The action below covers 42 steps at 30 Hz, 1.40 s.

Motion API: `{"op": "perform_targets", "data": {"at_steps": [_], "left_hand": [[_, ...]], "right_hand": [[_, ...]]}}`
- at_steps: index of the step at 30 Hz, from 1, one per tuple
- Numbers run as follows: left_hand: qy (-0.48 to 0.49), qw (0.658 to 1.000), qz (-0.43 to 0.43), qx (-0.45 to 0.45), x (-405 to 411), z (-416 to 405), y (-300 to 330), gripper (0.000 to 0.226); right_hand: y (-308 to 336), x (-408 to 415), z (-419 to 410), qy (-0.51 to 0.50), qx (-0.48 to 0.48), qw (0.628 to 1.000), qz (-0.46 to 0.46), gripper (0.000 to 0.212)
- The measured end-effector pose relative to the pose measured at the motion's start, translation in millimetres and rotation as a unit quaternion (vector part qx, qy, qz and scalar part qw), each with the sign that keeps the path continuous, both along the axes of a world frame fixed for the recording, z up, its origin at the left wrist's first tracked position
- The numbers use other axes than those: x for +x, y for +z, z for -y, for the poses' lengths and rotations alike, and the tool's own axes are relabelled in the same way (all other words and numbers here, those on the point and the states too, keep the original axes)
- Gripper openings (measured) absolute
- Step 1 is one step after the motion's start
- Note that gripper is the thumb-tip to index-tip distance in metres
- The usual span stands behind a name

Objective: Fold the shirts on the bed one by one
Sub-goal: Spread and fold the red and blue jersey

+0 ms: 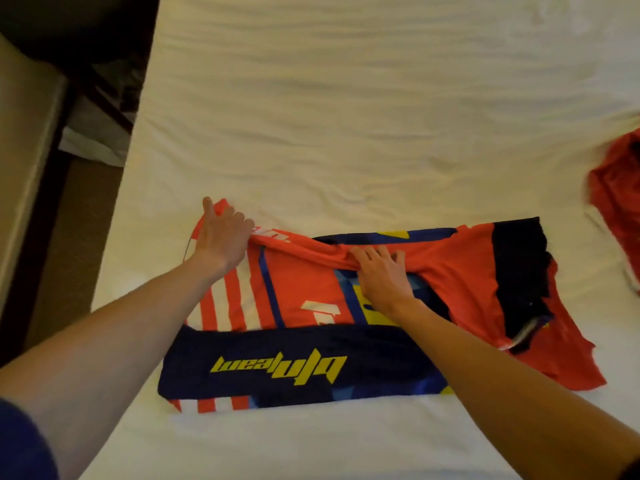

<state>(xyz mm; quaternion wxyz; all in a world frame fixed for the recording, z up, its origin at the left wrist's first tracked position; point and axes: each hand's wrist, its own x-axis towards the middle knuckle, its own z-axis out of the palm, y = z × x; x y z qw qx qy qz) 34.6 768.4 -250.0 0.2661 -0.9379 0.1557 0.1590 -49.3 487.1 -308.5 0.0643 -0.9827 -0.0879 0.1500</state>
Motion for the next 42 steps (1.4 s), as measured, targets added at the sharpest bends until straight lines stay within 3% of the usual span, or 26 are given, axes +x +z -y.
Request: {"op": "perform_targets", "data": {"at_steps": [2,5,8,11,15,21,24,28,33,36,37,39,41,42], "left_hand": [[-0.002,0.999,0.027,-0.020,-8,-17,5,0.020],[-0.046,0.978,0.166,-0.115,-25,-42,8,0.018],[-0.055,0.943,0.267,-0.189,-56,-64,4,0.028],[-0.018,0.958,0.204,-0.201,-92,-84,-10,0.009],[0.036,0.974,0.090,-0.206,-111,-100,-25,0.018],[0.008,0.949,0.201,-0.243,-106,-106,-13,0.004],[-0.002,0.927,0.263,-0.266,-122,-109,-8,0.009],[0.018,0.948,0.191,-0.254,-162,-117,-24,0.012],[0.148,0.951,0.143,-0.229,-169,-105,-23,0.009],[0.289,0.935,0.069,-0.193,-171,-77,-16,0.036],[0.305,0.925,0.067,-0.218,-172,-61,-14,0.047],[0.271,0.891,0.084,-0.354,-171,-16,-11,0.052],[0.213,0.842,0.022,-0.495,-165,36,-17,0.050],[0.182,0.837,-0.025,-0.516,-162,61,-25,0.053]], "right_hand": [[2,2,2,-0.003,-0.005,1.000,0.017,0.035],[13,-2,7,-0.015,0.080,0.993,0.082,0.010],[16,-16,16,-0.013,0.145,0.977,0.158,0.012],[11,-36,20,0.027,0.105,0.982,0.157,0.021],[3,-41,16,0.041,0.072,0.991,0.105,0.030],[11,-35,13,0.000,0.108,0.987,0.120,0.018],[14,-42,13,-0.031,0.120,0.980,0.155,0.011],[7,-61,16,-0.022,0.068,0.995,0.067,0.022],[12,-64,13,-0.020,0.111,0.985,0.133,0.014],[7,-80,7,-0.013,0.092,0.993,0.078,0.047],[4,-87,4,-0.005,0.085,0.995,0.054,0.061],[-5,-98,-7,0.014,0.067,0.998,0.009,0.081],[-17,-105,-16,0.019,0.034,0.999,-0.022,0.088],[-22,-108,-19,0.016,0.013,0.999,-0.030,0.086]]}}
